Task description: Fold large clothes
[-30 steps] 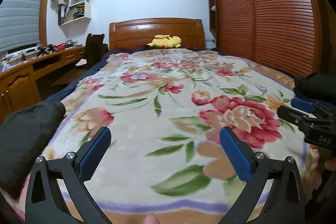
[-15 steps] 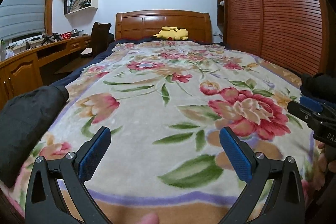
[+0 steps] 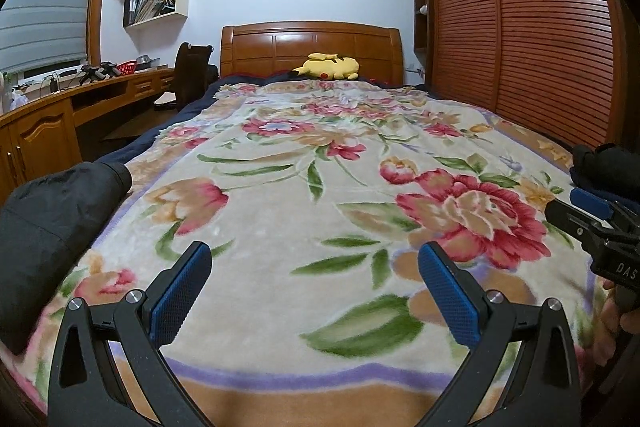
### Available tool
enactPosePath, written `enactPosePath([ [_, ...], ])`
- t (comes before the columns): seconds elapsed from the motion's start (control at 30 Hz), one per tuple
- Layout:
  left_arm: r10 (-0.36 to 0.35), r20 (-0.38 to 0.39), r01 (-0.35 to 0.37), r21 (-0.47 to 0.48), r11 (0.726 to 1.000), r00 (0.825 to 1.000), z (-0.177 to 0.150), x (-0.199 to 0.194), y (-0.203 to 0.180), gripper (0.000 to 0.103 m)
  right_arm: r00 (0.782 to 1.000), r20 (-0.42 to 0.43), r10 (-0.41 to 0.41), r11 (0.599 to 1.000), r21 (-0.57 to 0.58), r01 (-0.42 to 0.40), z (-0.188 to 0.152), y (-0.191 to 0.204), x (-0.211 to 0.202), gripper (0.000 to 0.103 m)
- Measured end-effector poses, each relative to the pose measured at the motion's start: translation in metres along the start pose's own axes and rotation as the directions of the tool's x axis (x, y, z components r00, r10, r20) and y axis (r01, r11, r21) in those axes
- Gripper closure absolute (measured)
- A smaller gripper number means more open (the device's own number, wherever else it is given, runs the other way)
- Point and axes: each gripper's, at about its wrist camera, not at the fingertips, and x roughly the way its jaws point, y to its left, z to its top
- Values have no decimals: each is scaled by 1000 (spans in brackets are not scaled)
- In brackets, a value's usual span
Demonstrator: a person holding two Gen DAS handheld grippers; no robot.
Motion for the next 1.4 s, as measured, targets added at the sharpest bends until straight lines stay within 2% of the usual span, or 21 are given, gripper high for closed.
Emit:
enactPosePath([
  [1.4, 3, 5, -3, 5, 1000, 1000, 0, -3, 2, 0, 1000, 5, 5, 1000, -15, -5, -1, -8, 2, 14],
])
